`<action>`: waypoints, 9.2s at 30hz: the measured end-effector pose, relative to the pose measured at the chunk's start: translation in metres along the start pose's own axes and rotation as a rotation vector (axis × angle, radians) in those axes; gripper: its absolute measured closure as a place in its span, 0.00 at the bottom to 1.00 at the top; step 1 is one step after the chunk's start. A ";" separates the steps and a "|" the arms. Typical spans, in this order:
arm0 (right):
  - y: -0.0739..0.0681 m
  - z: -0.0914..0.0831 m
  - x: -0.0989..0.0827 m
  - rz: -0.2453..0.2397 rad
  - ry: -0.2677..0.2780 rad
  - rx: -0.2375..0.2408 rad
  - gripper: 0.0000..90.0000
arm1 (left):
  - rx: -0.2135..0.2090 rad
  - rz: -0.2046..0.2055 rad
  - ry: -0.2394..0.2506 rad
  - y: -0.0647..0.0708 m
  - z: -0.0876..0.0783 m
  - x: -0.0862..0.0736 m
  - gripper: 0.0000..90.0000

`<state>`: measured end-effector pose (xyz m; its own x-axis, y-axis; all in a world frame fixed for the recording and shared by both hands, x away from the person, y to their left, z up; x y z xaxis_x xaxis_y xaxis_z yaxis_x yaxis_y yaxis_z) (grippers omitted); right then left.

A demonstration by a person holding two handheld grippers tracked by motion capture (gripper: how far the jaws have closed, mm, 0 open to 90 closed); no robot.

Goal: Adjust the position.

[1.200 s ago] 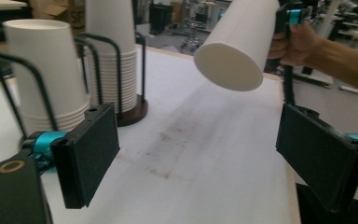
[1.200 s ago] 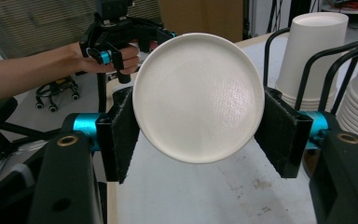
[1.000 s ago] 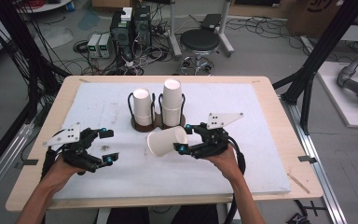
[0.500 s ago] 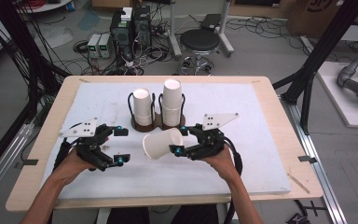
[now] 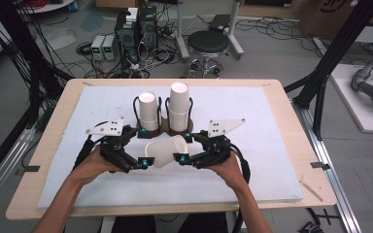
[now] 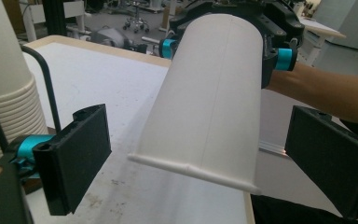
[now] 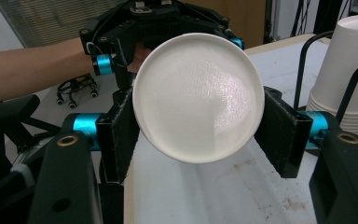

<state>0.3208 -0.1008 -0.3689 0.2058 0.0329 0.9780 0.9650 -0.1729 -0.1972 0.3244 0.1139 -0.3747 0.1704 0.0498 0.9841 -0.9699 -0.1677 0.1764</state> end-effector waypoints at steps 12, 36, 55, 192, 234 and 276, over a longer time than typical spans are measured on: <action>-0.003 0.002 0.001 0.010 0.016 0.038 0.40 | -0.052 -0.013 -0.049 0.005 0.020 -0.007 0.07; -0.006 0.001 0.001 0.017 0.034 0.072 0.40 | -0.080 -0.011 -0.094 0.009 0.027 -0.018 0.15; -0.006 0.003 -0.004 0.025 0.005 0.068 0.14 | -0.089 0.025 -0.102 0.009 0.023 -0.018 0.28; -0.015 0.040 -0.004 -0.273 -0.815 0.051 0.41 | -0.151 0.213 -0.636 0.023 0.039 0.029 0.08; -0.001 -0.003 -0.001 -0.149 -0.468 0.024 0.41 | -0.016 0.116 -0.362 0.007 -0.004 0.015 0.10; -0.001 -0.003 -0.028 -0.005 -0.090 0.097 0.41 | -0.041 -0.049 0.025 0.014 0.009 -0.014 0.08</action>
<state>0.3134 -0.1050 -0.3962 0.2108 0.1221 0.9699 0.9763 -0.0768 -0.2025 0.3095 0.1023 -0.3858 0.2141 0.0812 0.9734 -0.9669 -0.1237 0.2230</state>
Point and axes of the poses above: each handheld gripper's, and its own axes: z roughly forward along the jaws, x roughly out of its top, y roughly to its right, the point moved 5 cm from there along z, roughly forward along the jaws, and after that the axes turned 14 degrees about y, right-handed, at the moved point
